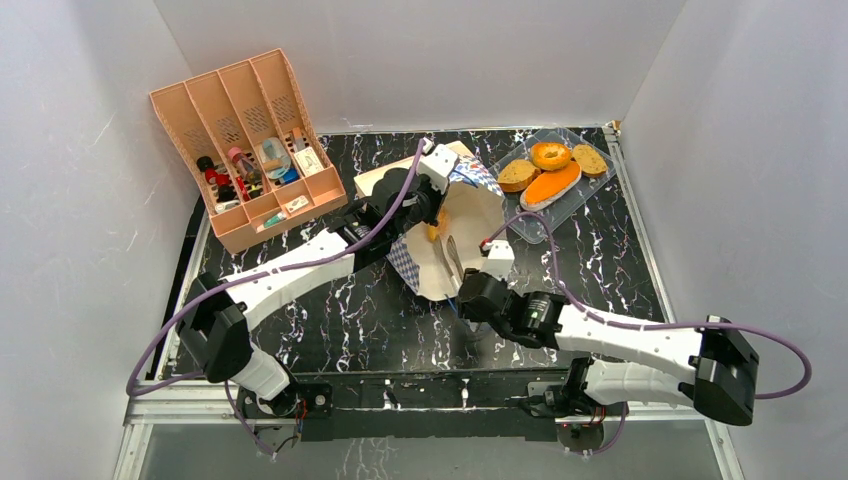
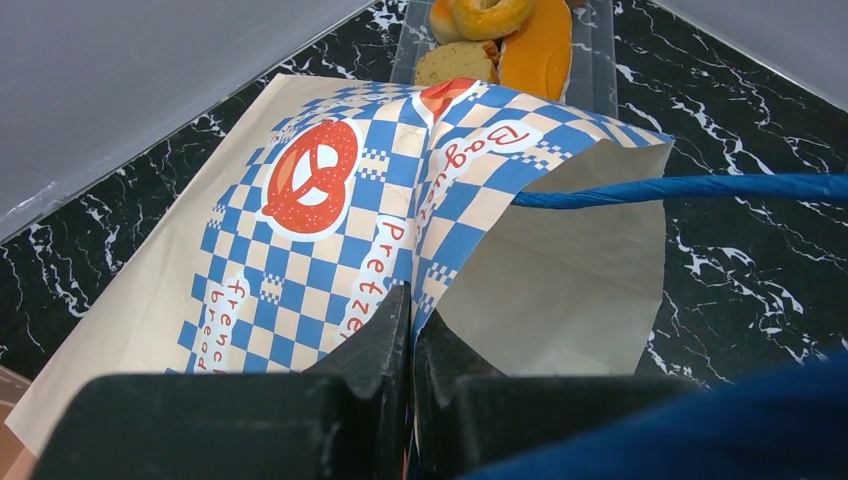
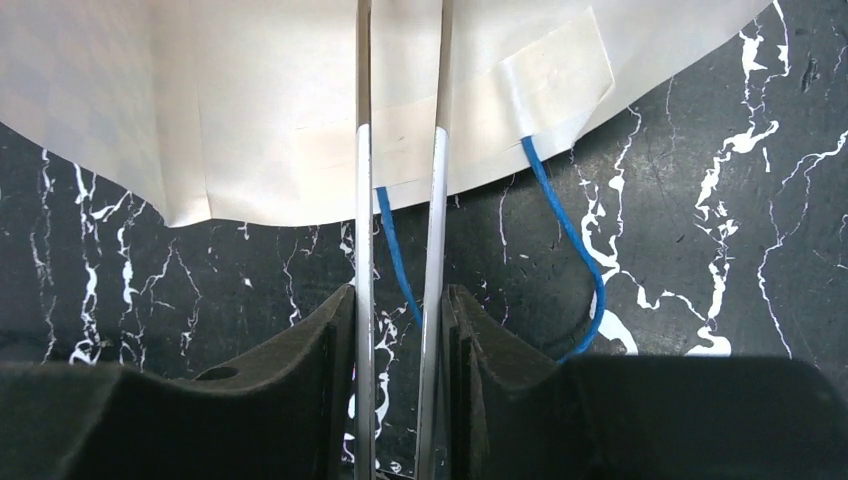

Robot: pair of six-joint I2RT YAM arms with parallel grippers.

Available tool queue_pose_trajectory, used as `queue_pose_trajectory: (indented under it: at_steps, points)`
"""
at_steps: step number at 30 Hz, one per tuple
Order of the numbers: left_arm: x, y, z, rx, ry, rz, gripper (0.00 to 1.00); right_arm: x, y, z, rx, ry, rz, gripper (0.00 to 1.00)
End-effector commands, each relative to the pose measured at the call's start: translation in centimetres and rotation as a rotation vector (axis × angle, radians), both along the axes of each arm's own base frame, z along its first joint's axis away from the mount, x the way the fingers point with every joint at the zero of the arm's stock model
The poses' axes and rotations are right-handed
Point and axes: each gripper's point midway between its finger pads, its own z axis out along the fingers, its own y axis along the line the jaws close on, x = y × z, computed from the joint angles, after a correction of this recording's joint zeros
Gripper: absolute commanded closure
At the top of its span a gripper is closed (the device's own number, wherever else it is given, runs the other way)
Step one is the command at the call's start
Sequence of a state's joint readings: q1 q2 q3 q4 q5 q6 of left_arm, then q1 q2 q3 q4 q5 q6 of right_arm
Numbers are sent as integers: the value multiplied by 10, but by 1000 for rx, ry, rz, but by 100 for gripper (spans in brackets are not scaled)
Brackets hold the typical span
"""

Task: Take the fake bread out of the paper bag
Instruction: Take out the fake bread from the paper bag.

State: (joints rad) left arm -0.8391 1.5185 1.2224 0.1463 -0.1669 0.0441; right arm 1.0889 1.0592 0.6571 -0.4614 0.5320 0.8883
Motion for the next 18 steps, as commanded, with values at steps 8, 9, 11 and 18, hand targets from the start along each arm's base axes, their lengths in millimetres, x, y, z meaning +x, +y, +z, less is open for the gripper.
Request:
queue_pose_trajectory:
  at_steps: [8,9,11,18]
  points:
    - [2,-11,27,-55,16,-11,100,6,31,19,-62,-107,-10,67]
    - [2,-11,28,-58,18,-12,100,4,32,17,-76,-109,-10,67]
    - [1,-12,27,-59,23,-14,100,1,36,14,-98,-111,-7,67]
    - [-2,-14,27,-79,38,-27,100,5,39,12,-129,-130,-29,64]
